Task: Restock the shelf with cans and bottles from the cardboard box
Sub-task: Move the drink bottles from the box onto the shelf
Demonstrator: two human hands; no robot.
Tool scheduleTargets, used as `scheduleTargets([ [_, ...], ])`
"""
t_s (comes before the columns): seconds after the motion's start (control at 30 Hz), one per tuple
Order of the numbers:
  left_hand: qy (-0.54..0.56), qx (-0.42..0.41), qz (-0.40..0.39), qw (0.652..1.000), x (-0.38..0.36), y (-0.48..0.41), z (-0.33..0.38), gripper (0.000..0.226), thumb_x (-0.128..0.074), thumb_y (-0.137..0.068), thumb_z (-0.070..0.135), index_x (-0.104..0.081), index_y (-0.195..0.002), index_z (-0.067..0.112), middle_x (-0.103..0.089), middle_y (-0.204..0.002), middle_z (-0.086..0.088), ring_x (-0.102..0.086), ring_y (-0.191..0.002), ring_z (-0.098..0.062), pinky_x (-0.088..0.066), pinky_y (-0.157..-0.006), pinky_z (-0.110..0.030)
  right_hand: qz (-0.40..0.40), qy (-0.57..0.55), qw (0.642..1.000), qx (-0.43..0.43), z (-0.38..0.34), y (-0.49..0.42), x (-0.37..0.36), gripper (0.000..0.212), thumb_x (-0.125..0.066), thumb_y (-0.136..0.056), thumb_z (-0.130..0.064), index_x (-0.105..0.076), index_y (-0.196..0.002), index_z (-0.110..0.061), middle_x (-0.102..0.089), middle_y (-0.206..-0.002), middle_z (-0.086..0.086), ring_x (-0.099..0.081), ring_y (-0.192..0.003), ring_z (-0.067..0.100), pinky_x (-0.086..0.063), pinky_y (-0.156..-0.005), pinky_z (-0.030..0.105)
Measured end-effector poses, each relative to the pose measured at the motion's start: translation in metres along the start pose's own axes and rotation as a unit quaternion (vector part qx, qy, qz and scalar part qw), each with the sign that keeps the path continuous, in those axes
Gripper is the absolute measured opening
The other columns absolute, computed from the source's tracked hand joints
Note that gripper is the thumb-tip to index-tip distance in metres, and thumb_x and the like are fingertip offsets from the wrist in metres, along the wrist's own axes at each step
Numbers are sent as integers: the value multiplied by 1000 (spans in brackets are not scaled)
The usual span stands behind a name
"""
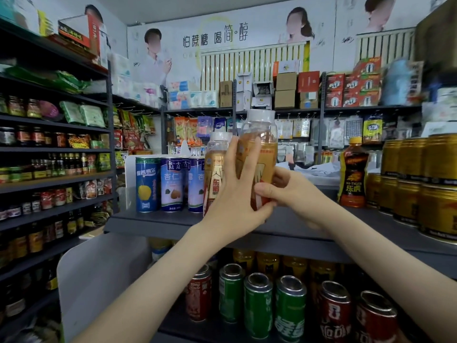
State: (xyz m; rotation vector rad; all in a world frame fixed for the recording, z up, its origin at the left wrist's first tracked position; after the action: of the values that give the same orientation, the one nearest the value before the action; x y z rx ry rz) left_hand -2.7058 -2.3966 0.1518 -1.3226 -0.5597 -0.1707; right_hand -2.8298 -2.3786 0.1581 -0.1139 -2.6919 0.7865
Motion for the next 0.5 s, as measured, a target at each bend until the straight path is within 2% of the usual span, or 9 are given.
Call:
scheduleTargets([
  [0.07, -30, -19, -15, 999, 2, -2, -5, 97, -63, -85, 43, 12, -146, 48, 26, -153, 14, 12, -145, -8, -15, -114, -34, -1, -1, 1000, -22, 8, -3, 11, 45, -72, -73, -24, -63, -115, -10, -72, -107, 4, -69, -98, 16, -57, -80, 26],
  [0.1, -64, -34, -1, 997, 6, -2, -8, 88, -57, -86, 49, 5, -149, 45, 21, -155, 11, 13, -144, -8, -11, -113, -36, 2, 1, 999, -35, 14, -5, 16, 48, -73, -72, -27, -62, -116, -11, -72, -108, 3, -69, -99, 16, -57, -81, 28],
  [0.17, -145, -47, 48, 987, 14, -3, -20, 73, -46, -88, 52, -13, -151, 36, 7, -159, -1, 5, -145, -17, -10, -113, -40, 17, -2, 998, -61, 28, -14, 27, 50, -73, -71, -30, -61, -116, -12, -72, -109, 3, -69, -100, 19, -55, -87, 36],
  [0.23, -196, -22, 76, 977, 17, -4, -37, 69, -44, -87, 50, -22, -150, 32, -1, -159, -10, -1, -145, -28, -11, -115, -45, 31, -8, 996, -86, 42, -24, 35, 45, -73, -75, -30, -60, -115, -13, -72, -107, 3, -68, -100, 20, -53, -91, 41],
  [0.37, -212, 13, 54, 976, 9, -4, -68, 73, -45, -84, 51, -21, -151, 32, 4, -159, -11, 3, -147, -31, -13, -117, -54, 54, 15, 991, -119, 66, -49, 49, 36, -68, -85, -23, -55, -116, -11, -69, -107, 6, -67, -100, 22, -53, -91, 44],
  [0.5, -185, -33, 46, 981, 6, -7, -81, 69, -50, -88, 46, -26, -150, 29, -2, -159, -11, -1, -147, -31, -20, -114, -59, 48, 99, 981, -161, 91, -72, 57, 39, -67, -87, -28, -52, -119, -10, -67, -111, 8, -65, -101, 23, -51, -94, 46],
])
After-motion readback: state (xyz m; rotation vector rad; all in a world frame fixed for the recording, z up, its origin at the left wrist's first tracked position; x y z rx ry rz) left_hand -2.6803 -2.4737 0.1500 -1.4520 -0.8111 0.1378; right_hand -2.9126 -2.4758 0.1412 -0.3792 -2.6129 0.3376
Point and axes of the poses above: each hand's wrist, its own y-axis away from the middle knuckle, its own x-axis out of the back of the hand, z = x × y, the point moved 5 cm from there along -y, towards the middle knuckle
